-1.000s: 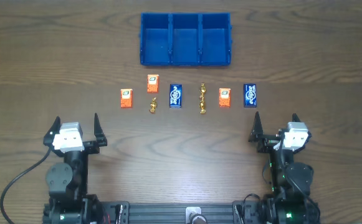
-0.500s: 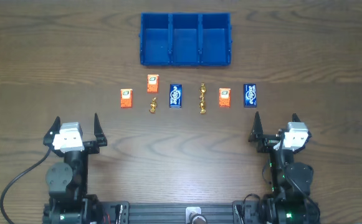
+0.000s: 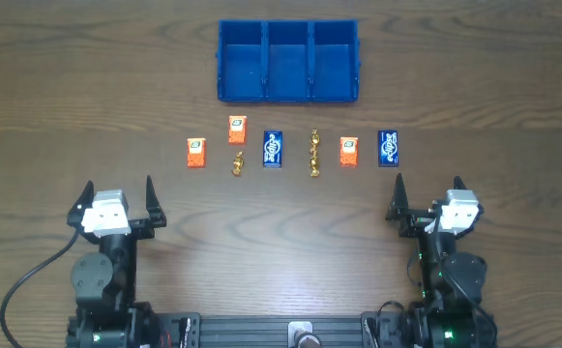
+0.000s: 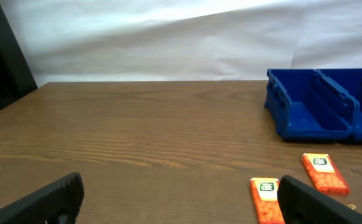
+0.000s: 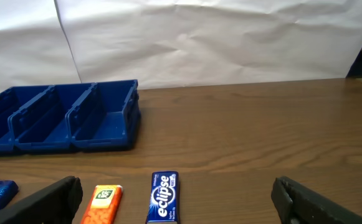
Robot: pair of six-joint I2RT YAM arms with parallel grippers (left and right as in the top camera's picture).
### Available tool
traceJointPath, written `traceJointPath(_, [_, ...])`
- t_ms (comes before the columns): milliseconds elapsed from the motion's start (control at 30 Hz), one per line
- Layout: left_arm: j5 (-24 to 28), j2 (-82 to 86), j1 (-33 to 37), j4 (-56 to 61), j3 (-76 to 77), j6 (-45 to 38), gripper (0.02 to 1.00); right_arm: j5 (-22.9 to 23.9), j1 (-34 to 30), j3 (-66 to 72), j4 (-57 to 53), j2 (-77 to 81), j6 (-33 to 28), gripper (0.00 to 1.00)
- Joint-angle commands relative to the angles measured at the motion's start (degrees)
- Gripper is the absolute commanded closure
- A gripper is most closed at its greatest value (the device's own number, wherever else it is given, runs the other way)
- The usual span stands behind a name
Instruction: Sort Candies Into Trays
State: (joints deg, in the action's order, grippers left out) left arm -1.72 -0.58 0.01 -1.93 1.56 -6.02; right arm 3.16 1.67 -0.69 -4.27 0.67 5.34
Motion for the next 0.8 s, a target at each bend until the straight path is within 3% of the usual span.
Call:
traceJointPath(33, [0.3,0.3,0.3,-1.3,-1.0,4.3,0.020,-0.5,-0.3,0.2,-0.2,-0.5,-0.9,0.003])
traceJointPath(300, [2.8,-11.9,-3.0,-8.1,16.8,5.4,0.023,-0.5,-0.3,0.2,-0.2,-0.5,-0.9,0.003])
traceJointPath(567, [2.8,-44.5,-7.3,-21.9,45.5,8.6,0.020,-0.5,-0.3,0.2,-0.2,-0.5,-0.9,0.003])
traceJointPath(800, [3.3,-71.8,-9.4,-33.6,61.2,13.7,0.020,-0.5,-0.3,0.2,-0.2,-0.5,-0.9,0.003])
